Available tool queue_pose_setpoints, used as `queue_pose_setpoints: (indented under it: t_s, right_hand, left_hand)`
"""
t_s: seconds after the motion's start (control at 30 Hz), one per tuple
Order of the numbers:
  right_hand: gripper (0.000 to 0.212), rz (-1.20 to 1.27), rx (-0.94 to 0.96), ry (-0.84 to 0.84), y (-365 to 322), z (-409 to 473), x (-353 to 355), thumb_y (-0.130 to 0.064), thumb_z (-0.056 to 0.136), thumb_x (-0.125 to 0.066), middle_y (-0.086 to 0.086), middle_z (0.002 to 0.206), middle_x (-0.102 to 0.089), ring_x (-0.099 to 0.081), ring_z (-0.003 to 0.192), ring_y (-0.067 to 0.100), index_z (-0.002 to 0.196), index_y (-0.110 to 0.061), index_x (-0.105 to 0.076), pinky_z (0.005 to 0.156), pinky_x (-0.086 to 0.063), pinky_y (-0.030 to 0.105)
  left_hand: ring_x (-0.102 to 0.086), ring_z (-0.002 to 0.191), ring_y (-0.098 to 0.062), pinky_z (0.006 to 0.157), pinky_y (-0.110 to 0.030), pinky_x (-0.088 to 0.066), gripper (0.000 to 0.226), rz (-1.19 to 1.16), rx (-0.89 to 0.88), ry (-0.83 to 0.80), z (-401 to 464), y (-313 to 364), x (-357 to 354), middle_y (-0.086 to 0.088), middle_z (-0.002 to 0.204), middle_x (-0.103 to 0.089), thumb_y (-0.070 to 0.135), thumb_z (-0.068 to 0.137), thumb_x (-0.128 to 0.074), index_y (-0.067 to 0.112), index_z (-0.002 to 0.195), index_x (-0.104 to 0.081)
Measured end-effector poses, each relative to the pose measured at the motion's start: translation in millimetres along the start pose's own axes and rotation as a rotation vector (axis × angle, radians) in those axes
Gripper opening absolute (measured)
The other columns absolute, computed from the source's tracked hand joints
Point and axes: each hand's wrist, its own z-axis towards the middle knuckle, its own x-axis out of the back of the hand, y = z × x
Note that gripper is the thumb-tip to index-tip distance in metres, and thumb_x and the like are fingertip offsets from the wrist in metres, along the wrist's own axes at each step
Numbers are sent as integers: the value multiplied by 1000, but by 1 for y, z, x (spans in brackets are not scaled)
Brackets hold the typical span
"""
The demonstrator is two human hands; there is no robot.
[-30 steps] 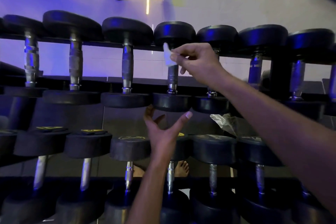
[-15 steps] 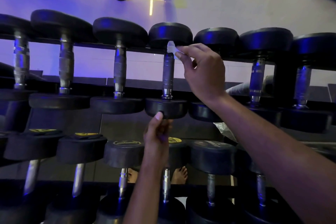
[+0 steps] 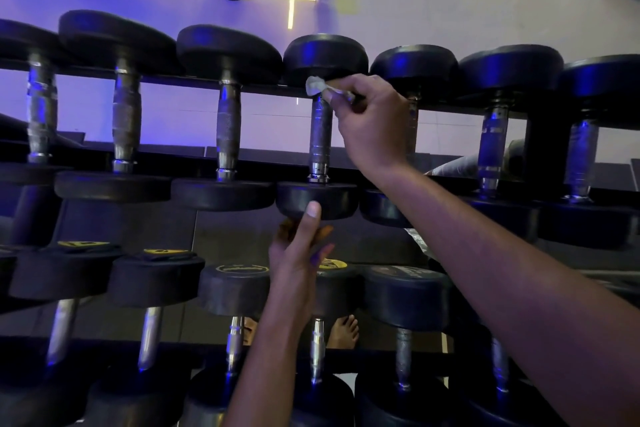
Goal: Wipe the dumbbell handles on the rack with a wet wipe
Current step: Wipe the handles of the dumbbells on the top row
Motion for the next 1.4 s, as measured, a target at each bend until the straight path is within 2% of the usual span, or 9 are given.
queue_pose_setpoints:
  t_s: [0.2,0.37,0.53,0.77,0.93,1.07,1.2,1.3,1.4]
  right_hand:
    - [9,-139,66,-162,0,-3,13,-37,85,-82,-14,84,-68,-61,74,4,89,-29,-80,62,-39,18]
    - [10,-186,116,-401,2,-23,26,-36,83,-86,-17,82,-64,-61,77,4,87,-30,-81,68,-48,28]
    - [17,-188,0,-591,0,-36,30,-49,78,-89,-19,77,-67,-63,75,2,82,-35,-79,65,-50,28]
    - [27,-257,-264,-611,9,-30,32,-52,74,-92,-13,69,-73,-71,75,8,74,-30,-76,72,-61,33]
    - [8,-343,-345,-645,4,-18,29,-25,85,-86,-11,82,-74,-70,85,12,78,-27,-81,77,-61,29]
    - [21,-270,-424,-675,6,-16,32,-43,80,-91,-12,77,-75,-69,79,8,79,-24,-81,72,-57,25]
    - [31,4,-602,-558,3,-20,26,-47,81,-89,-7,67,-76,-69,62,9,81,-18,-79,76,-62,33]
    - [22,190,-758,-393,-7,-10,20,-33,85,-87,-5,63,-73,-57,47,8,80,-15,-75,70,-59,29]
    - [12,382,-857,-271,-21,5,16,1,96,-66,6,72,-72,-48,32,6,89,-7,-71,46,-43,14]
  left_hand:
    - [-77,115,-21,86,-34,-54,91,85,-2,12,-3,8,0,-5,126,-80,69,64,-85,14,135,-72]
    - [-71,87,-13,76,-32,-50,87,94,-10,57,-5,7,-2,4,100,-77,74,64,-84,12,124,-74]
    - [-68,78,-12,70,-31,-49,84,117,-22,62,-6,7,-3,12,89,-72,76,61,-83,16,119,-74]
    - [-66,76,-11,70,-32,-48,81,162,-15,70,-7,9,-3,15,87,-73,79,58,-81,20,112,-74]
    - [-64,80,-13,70,-31,-48,89,160,-7,45,-6,7,0,9,95,-72,80,60,-82,15,122,-74]
    - [-63,76,-11,68,-30,-47,88,155,-11,33,-5,6,1,10,90,-72,78,62,-82,14,121,-74]
    - [-57,68,-11,62,-28,-44,82,144,-4,23,-3,5,1,6,77,-63,81,56,-88,18,105,-70]
    - [-47,63,-10,62,-29,-40,73,133,-13,-6,-3,3,1,8,73,-55,79,58,-88,22,98,-66]
    - [-43,62,-10,64,-30,-40,65,137,-16,-11,-2,1,2,8,73,-52,78,63,-83,24,94,-64]
